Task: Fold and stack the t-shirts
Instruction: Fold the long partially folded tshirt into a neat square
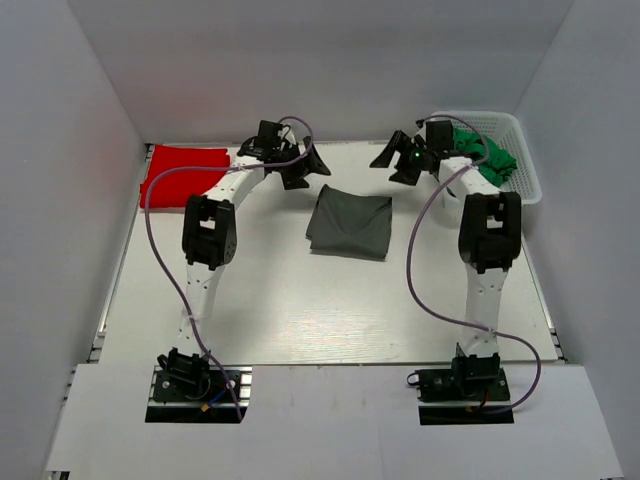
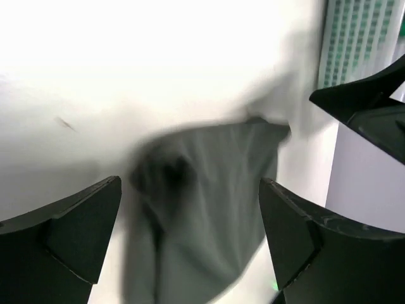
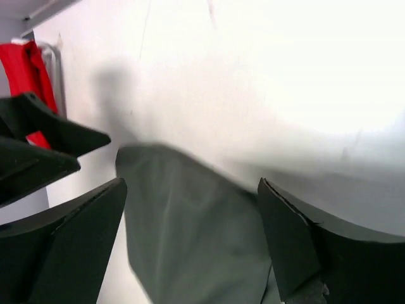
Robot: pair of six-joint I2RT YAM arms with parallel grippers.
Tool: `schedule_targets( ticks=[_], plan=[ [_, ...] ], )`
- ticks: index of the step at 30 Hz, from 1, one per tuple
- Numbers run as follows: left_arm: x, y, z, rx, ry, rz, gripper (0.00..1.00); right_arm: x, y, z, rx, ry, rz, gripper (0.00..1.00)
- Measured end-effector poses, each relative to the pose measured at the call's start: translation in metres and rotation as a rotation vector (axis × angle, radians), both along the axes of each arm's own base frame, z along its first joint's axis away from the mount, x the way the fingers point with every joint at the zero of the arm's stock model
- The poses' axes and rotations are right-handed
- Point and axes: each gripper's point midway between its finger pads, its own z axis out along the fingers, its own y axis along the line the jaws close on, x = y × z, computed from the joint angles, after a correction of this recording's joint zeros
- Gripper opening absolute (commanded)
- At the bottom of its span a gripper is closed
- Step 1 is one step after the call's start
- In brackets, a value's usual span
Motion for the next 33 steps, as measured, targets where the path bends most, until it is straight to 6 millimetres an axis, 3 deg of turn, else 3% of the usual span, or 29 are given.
schedule_targets(
  ticks=[2, 3, 5, 9, 13, 17, 20, 24, 28, 33],
  plan=[
    [0.013, 0.010, -0.006, 0.005, -0.003, 0.037, 1.00, 0.027, 0.004, -0.003, 0.013, -0.037, 0.013, 0.90],
    [0.014, 0.017, -0.008, 0.013, 0.005, 0.054, 1.00, 0.027, 0.004, -0.007, 0.013, -0.030, 0.016, 0.90],
    [0.010, 0.033, -0.011, 0.035, 0.010, 0.083, 1.00, 0.016, 0.003, -0.010, 0.011, -0.018, 0.019, 0.90],
    [-0.012, 0.045, -0.006, 0.118, -0.009, 0.081, 1.00, -0.030, 0.000, 0.001, -0.003, 0.005, 0.031, 0.90],
    [-0.026, 0.026, 0.014, 0.182, -0.100, 0.007, 0.90, -0.062, 0.007, 0.025, -0.041, -0.052, 0.082, 0.90],
    [-0.050, -0.002, 0.008, 0.214, -0.115, -0.086, 0.86, -0.092, 0.024, 0.028, -0.076, -0.078, 0.140, 0.90],
    [-0.082, -0.026, -0.013, 0.174, -0.076, -0.167, 0.88, -0.120, 0.034, 0.013, -0.060, -0.040, 0.177, 0.90],
    [-0.120, -0.045, -0.044, 0.100, 0.025, -0.225, 0.88, -0.149, 0.040, -0.024, 0.007, 0.054, 0.188, 0.90],
    [-0.118, -0.053, -0.035, 0.045, 0.014, -0.234, 0.86, -0.161, 0.041, -0.050, 0.045, 0.118, 0.172, 0.90],
    [-0.132, -0.042, -0.047, 0.045, 0.038, -0.221, 0.85, -0.166, 0.042, -0.061, 0.078, 0.111, 0.153, 0.90]
  ],
)
